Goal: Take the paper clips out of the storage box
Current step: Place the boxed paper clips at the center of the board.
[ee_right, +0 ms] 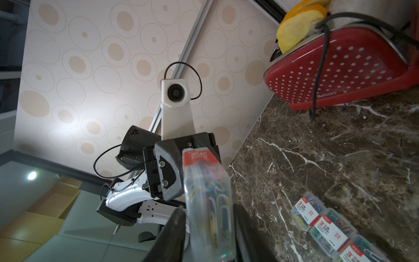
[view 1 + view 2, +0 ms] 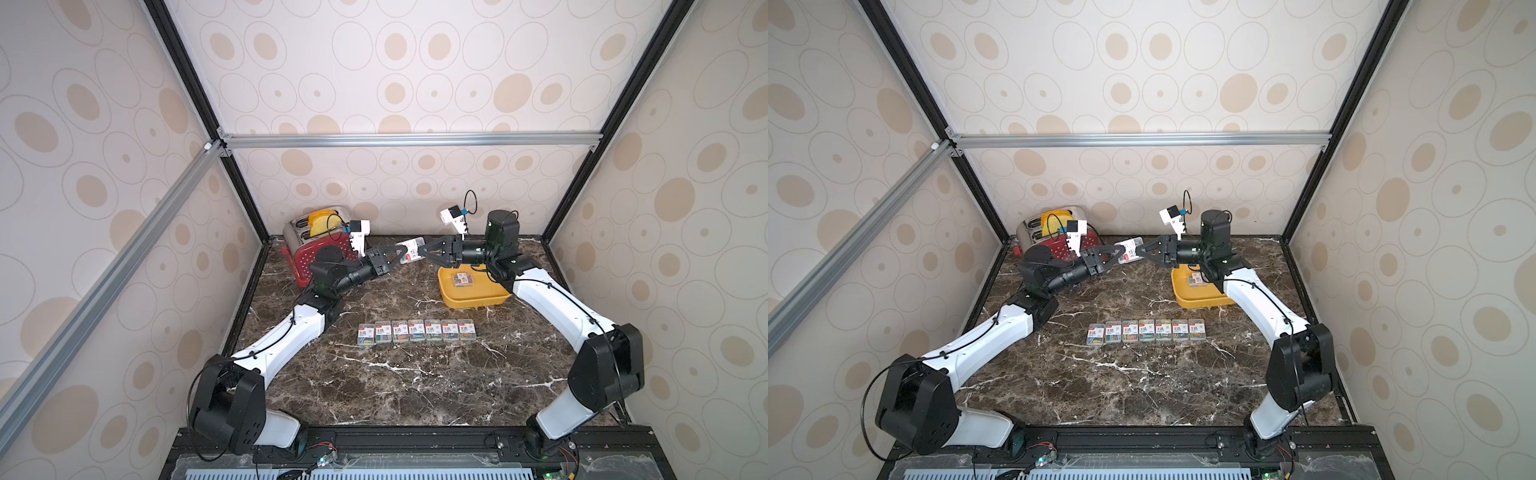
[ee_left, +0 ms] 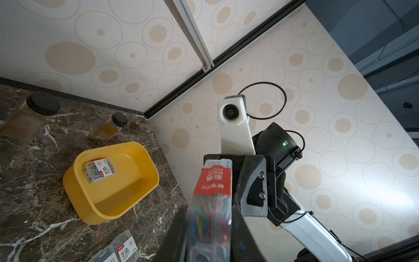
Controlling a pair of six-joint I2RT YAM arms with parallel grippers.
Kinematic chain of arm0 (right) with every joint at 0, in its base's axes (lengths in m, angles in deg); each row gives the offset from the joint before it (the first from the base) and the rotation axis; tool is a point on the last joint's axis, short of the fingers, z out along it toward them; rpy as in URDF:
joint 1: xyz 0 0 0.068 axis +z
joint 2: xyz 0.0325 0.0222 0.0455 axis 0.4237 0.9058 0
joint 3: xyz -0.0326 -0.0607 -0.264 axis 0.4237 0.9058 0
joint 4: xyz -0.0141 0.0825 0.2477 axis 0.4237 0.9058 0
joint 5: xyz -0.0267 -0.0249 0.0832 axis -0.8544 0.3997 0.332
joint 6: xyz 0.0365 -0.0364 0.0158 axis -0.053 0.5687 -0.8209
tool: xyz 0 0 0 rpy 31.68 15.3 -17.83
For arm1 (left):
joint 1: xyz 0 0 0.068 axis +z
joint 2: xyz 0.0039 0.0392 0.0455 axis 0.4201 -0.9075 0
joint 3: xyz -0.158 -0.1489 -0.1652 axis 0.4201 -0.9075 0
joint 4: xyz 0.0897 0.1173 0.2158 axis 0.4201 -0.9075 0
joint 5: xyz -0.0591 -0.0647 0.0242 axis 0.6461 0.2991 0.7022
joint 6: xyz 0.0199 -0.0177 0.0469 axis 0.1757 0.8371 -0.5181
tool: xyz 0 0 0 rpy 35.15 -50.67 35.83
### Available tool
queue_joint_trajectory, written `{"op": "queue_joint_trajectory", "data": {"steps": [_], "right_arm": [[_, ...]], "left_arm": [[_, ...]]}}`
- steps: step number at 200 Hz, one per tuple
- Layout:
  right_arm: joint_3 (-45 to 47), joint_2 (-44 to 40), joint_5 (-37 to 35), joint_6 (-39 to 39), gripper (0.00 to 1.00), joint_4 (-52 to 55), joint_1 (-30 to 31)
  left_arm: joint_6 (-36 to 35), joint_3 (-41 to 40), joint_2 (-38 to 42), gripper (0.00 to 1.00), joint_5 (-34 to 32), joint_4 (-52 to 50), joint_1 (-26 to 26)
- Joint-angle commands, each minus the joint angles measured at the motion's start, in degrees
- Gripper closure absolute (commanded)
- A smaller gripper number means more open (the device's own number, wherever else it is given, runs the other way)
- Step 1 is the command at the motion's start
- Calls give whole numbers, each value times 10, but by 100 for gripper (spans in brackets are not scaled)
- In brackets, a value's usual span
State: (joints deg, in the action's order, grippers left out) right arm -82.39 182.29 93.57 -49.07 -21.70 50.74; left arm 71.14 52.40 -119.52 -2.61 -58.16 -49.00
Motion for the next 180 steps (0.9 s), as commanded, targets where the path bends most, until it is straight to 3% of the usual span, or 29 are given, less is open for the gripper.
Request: {"op": "queue_joint_trajectory", "data": {"steps": [1,28,57,97,132,172,180], "right_arm": [[-27,-13,-2,93,46,106,4],[-69,-23,-47,258,32,297,-16],[-95,-32,-138,415,31,445,-29],[-50,-65,-240,513,29,462,-20],[5,-102,-348,607,26,435,35],[23,-95,-408,645,19,425,99],[27,-96,-425,647,14,419,114]], "left_arm": [[-77,55,-7,100,35,-92,-1],[-176,119,-19,100,67,-265,7],[-302,204,-65,100,119,-469,14],[-459,295,-131,100,153,-706,13],[-515,324,-162,100,164,-785,13],[-519,331,-177,100,176,-794,13],[-520,331,-177,100,176,-794,14]]}}
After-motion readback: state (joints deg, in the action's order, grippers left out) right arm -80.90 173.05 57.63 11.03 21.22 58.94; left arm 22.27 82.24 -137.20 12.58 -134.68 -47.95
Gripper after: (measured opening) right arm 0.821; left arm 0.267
